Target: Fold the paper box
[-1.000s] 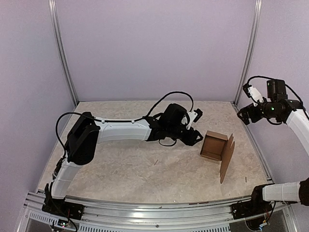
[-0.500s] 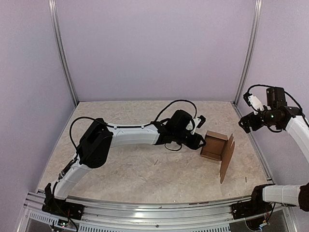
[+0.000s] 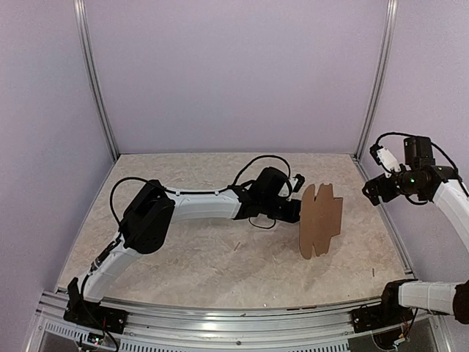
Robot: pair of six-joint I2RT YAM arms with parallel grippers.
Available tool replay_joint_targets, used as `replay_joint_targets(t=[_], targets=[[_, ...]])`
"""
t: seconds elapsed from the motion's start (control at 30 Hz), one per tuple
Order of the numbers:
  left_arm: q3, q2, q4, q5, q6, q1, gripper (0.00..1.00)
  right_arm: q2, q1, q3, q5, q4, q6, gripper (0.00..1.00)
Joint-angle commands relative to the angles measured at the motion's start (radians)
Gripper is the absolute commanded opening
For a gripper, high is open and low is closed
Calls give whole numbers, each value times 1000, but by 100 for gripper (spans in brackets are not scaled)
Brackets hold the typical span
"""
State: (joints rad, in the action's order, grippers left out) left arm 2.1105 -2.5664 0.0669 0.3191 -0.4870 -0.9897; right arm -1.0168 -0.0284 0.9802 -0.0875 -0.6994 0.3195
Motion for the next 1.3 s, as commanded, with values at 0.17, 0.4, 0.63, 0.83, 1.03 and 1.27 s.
replay_joint_targets(t=[0.17, 0.4, 0.63, 0.83, 1.03, 1.27], targets=[[-345, 349, 265, -5, -276, 93, 0, -8, -5, -4, -199, 91, 0, 97], [-691, 699, 436, 26, -569, 145, 0, -179, 125, 34, -370, 156, -8, 85], [-726, 821, 601, -84, -698, 113, 0, -276, 292, 113, -332, 164, 34, 87], [-778, 781, 602, -7, -702, 131, 0, -287, 316, 125, -363, 177, 29, 88], [-618, 666, 737, 33, -508, 126, 88, -244, 329, 92, -353, 184, 35, 100], [-453, 617, 1008, -54, -386, 126, 99, -208, 330, 85, -278, 166, 4, 100]])
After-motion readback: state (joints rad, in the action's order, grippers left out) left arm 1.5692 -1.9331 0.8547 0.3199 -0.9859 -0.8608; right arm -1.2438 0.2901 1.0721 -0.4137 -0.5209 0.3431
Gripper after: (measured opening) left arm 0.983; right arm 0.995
